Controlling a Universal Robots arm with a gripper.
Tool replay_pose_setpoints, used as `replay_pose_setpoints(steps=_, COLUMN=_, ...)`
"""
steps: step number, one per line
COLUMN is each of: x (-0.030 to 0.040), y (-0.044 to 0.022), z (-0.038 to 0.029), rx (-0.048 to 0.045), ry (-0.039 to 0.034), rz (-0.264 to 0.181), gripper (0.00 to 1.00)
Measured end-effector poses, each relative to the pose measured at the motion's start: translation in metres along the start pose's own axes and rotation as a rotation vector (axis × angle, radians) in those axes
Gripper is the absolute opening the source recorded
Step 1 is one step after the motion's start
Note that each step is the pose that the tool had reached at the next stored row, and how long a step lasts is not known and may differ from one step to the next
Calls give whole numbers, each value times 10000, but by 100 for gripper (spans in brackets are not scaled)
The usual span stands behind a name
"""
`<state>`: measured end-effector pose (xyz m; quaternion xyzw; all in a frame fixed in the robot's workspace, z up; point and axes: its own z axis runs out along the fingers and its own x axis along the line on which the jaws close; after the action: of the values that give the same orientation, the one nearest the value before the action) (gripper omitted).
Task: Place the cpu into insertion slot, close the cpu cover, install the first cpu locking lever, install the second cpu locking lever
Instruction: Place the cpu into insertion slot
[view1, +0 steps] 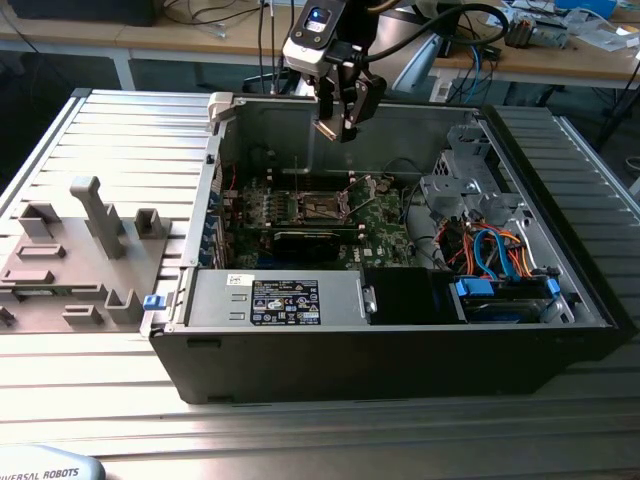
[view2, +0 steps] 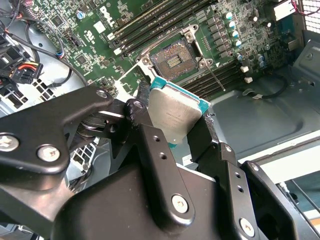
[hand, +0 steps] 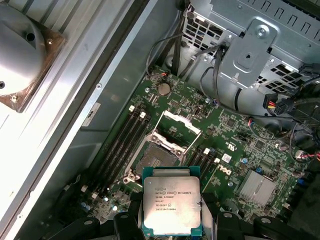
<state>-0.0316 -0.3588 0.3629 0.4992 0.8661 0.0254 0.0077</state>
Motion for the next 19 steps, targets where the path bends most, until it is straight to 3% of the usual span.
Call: replay_pose_setpoints(steps=19, x=0, y=0, z=0, rx=-1, ry=-5, rz=102, gripper=54)
